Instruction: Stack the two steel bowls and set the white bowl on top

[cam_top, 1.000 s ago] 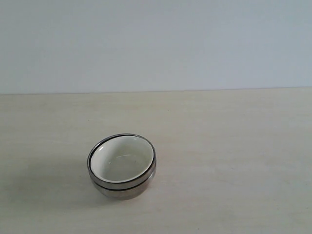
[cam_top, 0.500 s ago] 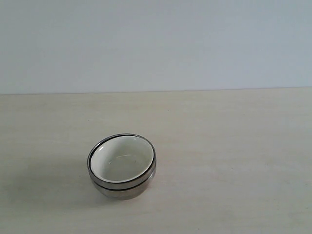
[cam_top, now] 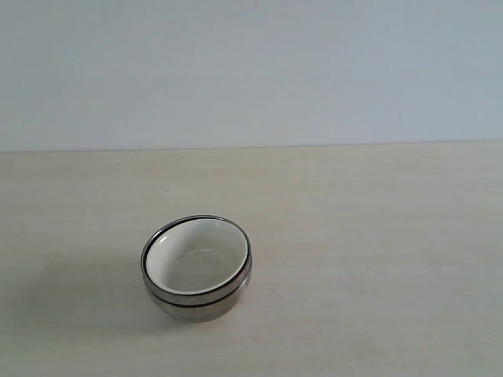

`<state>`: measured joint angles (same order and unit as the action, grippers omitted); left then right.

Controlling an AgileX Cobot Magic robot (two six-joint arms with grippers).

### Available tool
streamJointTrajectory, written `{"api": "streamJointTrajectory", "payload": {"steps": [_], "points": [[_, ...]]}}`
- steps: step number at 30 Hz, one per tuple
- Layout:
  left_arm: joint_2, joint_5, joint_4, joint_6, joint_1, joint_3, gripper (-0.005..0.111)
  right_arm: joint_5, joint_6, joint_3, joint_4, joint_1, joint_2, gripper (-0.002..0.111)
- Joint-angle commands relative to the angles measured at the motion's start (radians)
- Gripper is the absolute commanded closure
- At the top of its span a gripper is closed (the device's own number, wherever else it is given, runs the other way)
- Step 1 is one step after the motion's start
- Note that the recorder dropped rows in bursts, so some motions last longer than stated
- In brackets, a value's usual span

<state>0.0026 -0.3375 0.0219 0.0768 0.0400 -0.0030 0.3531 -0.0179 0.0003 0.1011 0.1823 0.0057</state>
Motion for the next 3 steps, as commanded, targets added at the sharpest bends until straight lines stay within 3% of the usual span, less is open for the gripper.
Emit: {"api": "streamJointTrajectory", "payload": {"steps": [1,3], "points": [[-0.003,0.001,0.002,-0.002,-0.001,0.003,0.103,-0.012,-0.002,0.000,-0.007,-0.004,-0.006,0.108],[-0.003,0.001,0.002,-0.002,-0.001,0.003,0.103,-0.012,-0.002,0.000,-0.007,-0.004,-0.006,0.108]]}}
